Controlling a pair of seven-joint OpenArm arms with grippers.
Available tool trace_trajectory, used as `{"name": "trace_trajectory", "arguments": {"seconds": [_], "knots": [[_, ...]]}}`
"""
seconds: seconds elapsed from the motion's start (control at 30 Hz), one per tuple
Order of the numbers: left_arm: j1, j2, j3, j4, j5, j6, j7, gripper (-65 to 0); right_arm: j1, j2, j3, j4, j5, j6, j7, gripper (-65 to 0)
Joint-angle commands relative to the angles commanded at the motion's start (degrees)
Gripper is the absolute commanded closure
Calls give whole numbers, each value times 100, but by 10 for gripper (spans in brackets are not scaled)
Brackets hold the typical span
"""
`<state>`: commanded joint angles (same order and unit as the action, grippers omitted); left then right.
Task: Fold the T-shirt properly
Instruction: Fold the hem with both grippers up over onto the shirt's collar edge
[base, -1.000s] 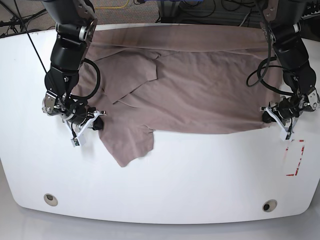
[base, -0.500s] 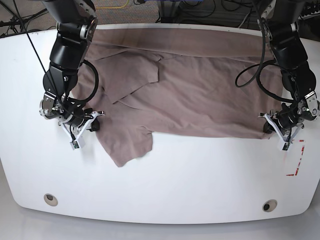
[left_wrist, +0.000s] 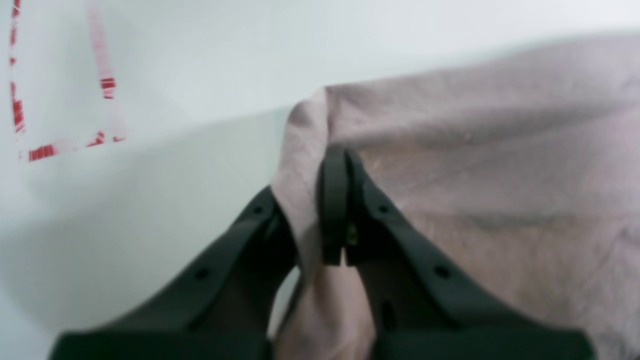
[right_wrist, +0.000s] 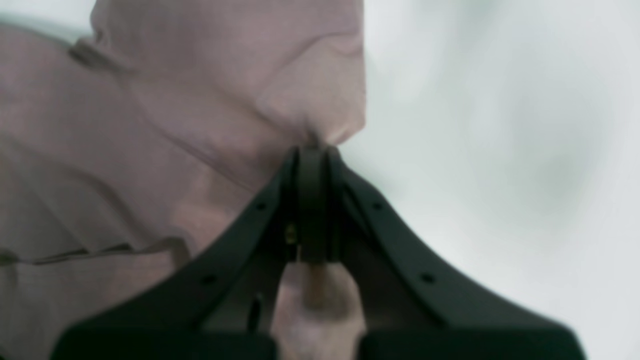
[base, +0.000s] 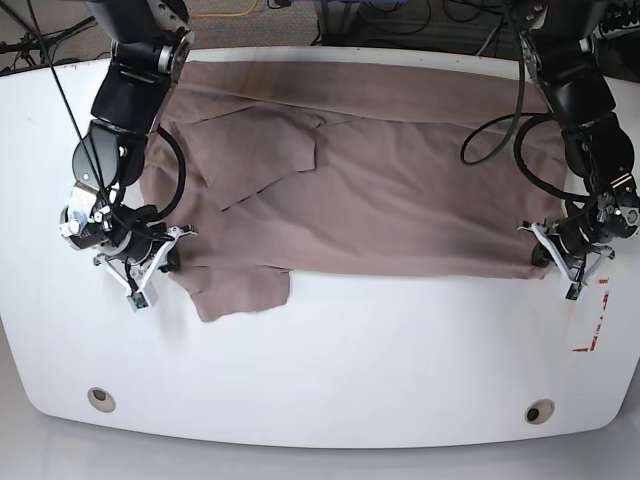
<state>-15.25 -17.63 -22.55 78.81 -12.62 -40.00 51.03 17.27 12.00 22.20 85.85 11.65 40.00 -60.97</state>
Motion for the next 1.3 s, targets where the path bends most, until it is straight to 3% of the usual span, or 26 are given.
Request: {"name": "trace_trajectory", "arguments": {"seconds": [0.4,0.93,1.1,1.3], "knots": [[484,-18,-18,607,0,0,0,0,-492,-18,35,1398,26,0,-1073,0],[1284,-9,-18,1829,-9,0,0,0,-1670,-26,35,3007,35,0,-1442,0],[1574,-26,-26,2119,-9,0,0,0,-2057,-35,132,3059,475,0,-1442,0],[2119,-35,-26,2743,-9,0,18,0,-2523,-35,668,3068,1538,0,-1574,0]]}}
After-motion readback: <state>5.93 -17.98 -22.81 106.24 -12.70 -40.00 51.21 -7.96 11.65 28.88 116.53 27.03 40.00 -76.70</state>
